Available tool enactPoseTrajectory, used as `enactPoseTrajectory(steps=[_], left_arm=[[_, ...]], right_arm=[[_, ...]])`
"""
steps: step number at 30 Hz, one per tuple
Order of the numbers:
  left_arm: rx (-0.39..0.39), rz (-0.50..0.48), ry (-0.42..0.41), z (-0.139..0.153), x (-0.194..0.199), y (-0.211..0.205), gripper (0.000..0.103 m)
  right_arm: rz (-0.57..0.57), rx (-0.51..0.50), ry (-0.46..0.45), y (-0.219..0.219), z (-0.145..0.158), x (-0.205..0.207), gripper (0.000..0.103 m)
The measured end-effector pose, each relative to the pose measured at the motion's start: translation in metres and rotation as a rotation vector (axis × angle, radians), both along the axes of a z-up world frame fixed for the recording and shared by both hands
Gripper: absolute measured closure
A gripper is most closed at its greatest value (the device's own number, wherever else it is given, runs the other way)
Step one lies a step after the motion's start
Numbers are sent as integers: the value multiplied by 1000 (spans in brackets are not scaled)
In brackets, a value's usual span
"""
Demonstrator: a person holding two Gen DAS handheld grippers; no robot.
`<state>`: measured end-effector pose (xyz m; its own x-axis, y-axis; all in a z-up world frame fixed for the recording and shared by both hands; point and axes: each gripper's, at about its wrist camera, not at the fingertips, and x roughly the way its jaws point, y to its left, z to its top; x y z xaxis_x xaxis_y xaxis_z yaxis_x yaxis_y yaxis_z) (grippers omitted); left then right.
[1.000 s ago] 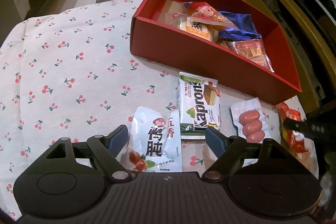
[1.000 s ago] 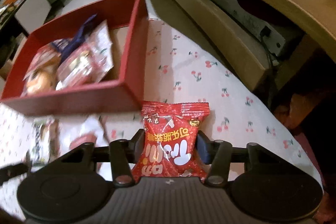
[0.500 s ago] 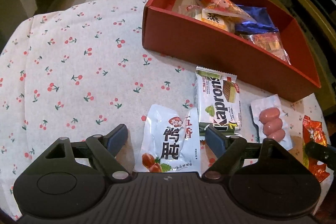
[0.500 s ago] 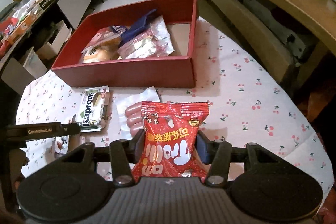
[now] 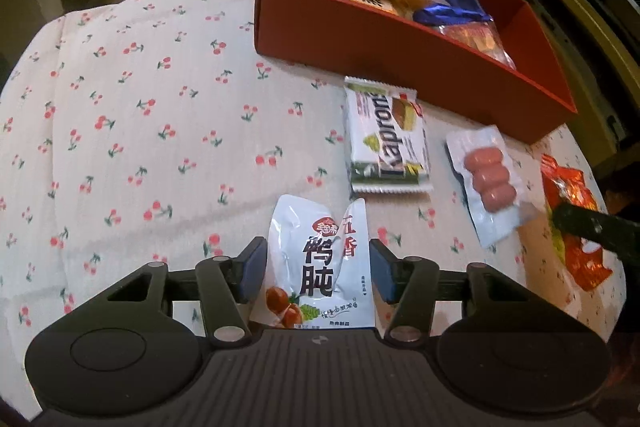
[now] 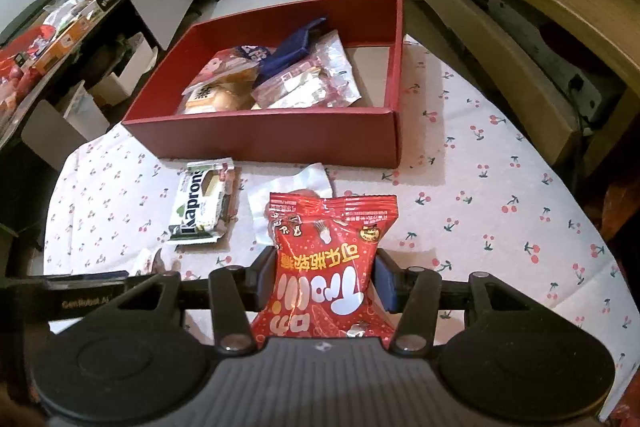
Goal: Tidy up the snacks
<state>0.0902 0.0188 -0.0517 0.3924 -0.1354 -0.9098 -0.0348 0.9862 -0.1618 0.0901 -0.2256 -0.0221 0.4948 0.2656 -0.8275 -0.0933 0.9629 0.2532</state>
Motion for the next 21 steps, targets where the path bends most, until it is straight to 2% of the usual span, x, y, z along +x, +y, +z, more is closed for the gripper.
enactPoseTrajectory(steps=[8, 21], left_arm=[[25, -49, -29, 8, -14, -9, 41], [92, -156, 3, -7, -36, -26, 39]], right_arm=[[37, -9, -6, 13, 0, -12, 37], [176, -134, 64, 52, -33, -36, 37]])
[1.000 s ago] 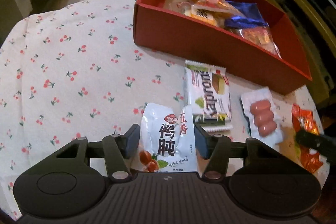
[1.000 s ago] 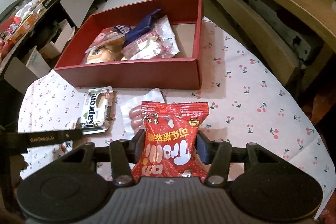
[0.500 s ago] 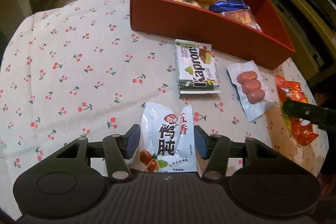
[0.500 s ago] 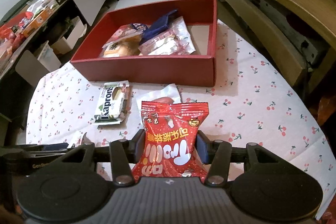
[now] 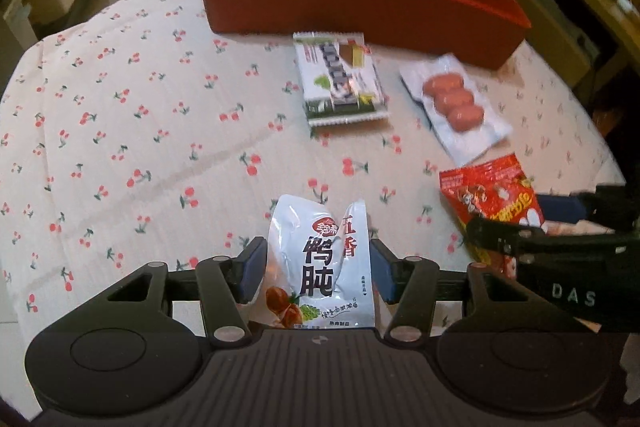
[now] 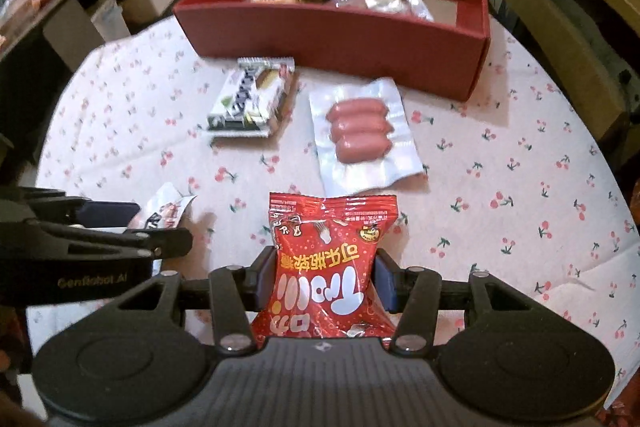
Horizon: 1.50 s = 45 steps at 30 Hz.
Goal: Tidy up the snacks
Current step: 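Lift the white packet and red candy bag toward the red box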
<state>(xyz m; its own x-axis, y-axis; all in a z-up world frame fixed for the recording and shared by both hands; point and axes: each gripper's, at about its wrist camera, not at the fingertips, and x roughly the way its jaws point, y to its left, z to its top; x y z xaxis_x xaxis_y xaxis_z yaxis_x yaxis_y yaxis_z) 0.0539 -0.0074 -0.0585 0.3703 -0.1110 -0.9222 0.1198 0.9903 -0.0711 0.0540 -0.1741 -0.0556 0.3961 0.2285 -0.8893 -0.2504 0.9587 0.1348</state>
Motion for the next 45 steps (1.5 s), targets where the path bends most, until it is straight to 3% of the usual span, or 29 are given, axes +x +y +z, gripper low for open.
enactPoseTrajectory(steps=[10, 14, 16, 20, 31, 45], left_arm=[[35, -28, -8, -4, 1, -7, 31], [57, -17, -2, -5, 1, -6, 21], [62, -16, 2, -7, 1, -5, 22], [53, -20, -7, -2, -1, -3, 41], [-7, -21, -48, 14, -5, 0, 43], [-10, -15, -95, 20, 0, -3, 43]], right_arm=[[27, -36, 14, 6, -9, 4, 31], [26, -31, 15, 5, -8, 3, 32], [35, -44, 12, 7, -7, 1, 35], [40, -63, -23, 11, -3, -5, 38], [4, -12, -66, 6, 10, -9, 38], [-22, 15, -136, 5, 27, -2, 38]])
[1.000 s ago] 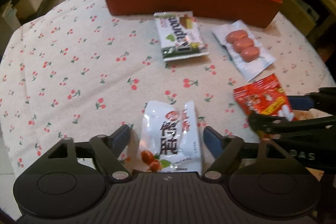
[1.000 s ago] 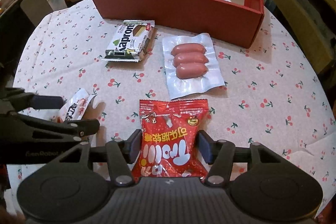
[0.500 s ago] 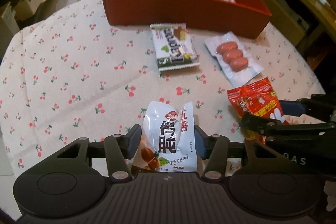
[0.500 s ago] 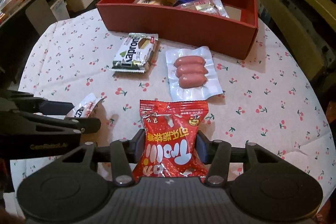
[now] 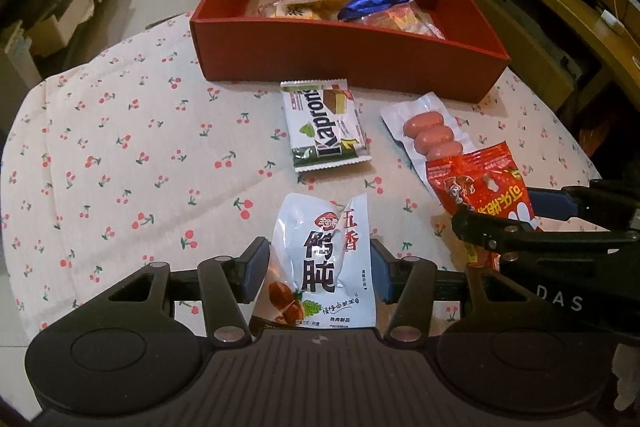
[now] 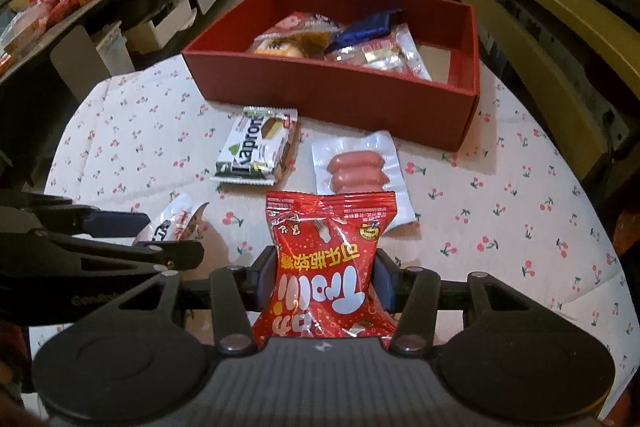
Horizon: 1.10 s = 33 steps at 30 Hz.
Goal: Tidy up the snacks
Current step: 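Lift the white packet and red candy bag toward the red box, then lower the white packet and red candy bag into the red box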
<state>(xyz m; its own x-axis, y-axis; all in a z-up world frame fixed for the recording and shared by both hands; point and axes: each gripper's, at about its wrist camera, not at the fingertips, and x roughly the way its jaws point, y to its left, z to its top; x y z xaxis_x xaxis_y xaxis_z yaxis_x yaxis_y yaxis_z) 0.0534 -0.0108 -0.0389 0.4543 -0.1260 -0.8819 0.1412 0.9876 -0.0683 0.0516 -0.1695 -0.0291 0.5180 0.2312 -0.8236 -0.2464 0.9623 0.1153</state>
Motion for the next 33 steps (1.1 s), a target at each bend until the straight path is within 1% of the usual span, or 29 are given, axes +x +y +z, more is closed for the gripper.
enactPoseTrajectory(steps=[11, 27, 33], left_arm=[[-9, 9, -49, 12, 9, -3, 43], [5, 13, -125, 34, 32, -9, 44], [30, 8, -155, 39, 41, -14, 44]], right_arm=[[-30, 40, -53, -3, 14, 6, 38], [-82, 71, -115, -9, 32, 27, 38], [-104, 70, -133, -11, 36, 36, 38]])
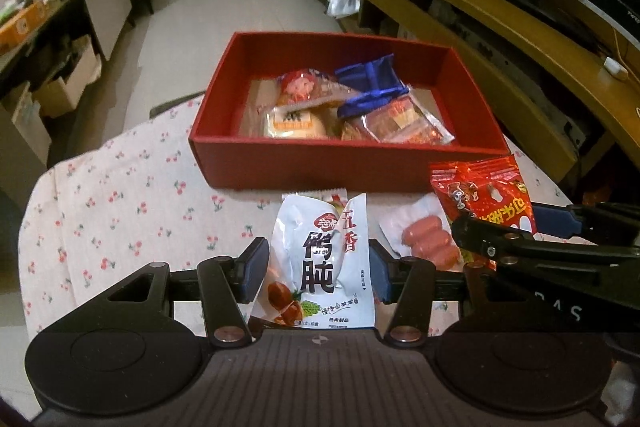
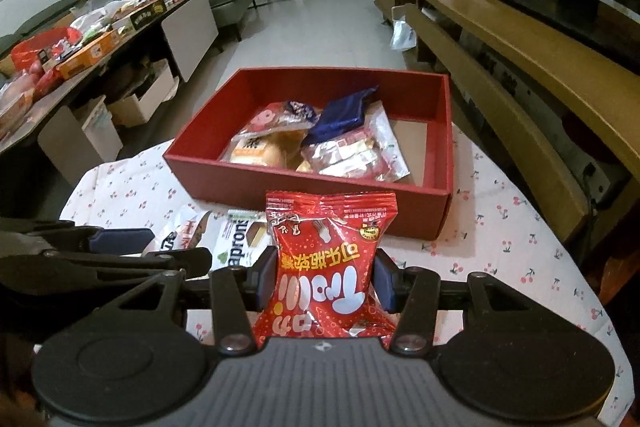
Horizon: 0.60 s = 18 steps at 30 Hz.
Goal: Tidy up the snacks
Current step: 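Lower the white packet and red candy bag into the red box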
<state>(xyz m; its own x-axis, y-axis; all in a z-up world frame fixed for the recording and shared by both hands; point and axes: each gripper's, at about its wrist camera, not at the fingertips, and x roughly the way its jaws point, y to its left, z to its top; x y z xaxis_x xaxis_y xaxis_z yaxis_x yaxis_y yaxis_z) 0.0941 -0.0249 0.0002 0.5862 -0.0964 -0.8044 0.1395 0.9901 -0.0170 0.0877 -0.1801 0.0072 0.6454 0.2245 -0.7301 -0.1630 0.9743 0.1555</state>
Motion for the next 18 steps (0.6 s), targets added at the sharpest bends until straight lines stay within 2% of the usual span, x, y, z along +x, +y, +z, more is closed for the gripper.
enactPoseTrajectory(steps=[18], left_arm=[[-8, 12, -51, 15, 32, -7, 44]], right_arm=[[-71, 31, -49, -7, 13, 26, 38]])
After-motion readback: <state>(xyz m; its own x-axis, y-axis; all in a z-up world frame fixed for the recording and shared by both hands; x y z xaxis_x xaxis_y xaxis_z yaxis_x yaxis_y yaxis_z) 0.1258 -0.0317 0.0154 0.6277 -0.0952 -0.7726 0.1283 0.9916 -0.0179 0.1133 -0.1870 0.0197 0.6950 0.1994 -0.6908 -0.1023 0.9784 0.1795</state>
